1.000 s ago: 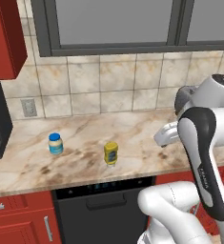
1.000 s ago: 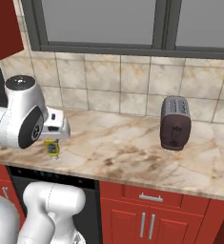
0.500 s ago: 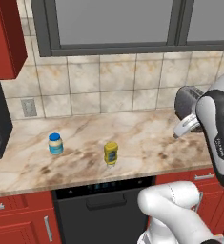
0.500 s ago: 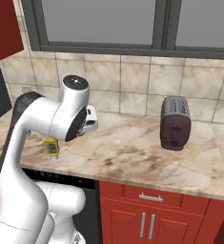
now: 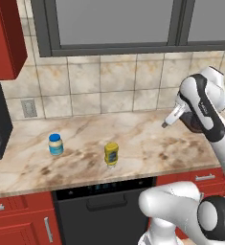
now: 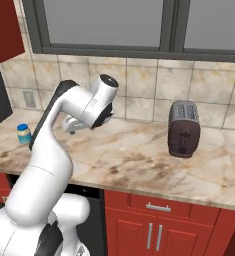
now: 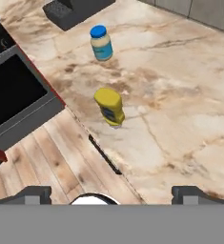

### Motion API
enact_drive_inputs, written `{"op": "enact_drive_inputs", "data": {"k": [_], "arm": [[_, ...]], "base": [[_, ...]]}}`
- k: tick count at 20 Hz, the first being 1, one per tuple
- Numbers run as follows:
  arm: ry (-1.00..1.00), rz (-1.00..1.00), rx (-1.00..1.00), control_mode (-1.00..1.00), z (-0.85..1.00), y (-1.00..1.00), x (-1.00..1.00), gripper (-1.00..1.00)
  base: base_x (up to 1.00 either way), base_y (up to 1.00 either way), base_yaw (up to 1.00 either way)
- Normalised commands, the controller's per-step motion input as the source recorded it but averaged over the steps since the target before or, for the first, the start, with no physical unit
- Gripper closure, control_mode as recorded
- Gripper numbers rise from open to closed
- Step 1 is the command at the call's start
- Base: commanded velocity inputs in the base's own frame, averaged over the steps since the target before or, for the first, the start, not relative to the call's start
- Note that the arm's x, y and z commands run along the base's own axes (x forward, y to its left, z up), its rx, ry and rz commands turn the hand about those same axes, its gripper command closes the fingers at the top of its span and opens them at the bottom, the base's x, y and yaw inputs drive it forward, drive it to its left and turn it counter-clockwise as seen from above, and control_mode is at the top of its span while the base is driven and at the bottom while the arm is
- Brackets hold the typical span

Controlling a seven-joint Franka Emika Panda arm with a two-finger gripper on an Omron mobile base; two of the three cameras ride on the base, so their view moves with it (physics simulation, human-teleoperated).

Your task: Place the mustard and mayonnaise from the counter to the top shelf of the fridge. If the existing items in the fridge are on the top shelf, move them to other shelves.

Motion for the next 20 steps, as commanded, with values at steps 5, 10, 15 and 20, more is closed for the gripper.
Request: {"op": "enact_drive_inputs", "data": {"k": [5,10,15,20], "arm": [[-0.05,0.37,0.06,-1.0,-0.43,0.23,0.72,-1.0],[-0.12,0.37,0.09,-1.0,-0.44,0.35,0.46,-1.0],[-0.14,0.33,0.21,-1.0,-0.43,0.28,0.3,-1.0],[-0.14,0.29,0.25,-1.0,-0.4,0.26,0.16,-1.0]], "base": [[0.0,0.0,0.0],[0.0,0.0,0.0],[0.0,0.0,0.0],[0.0,0.0,0.0]]}}
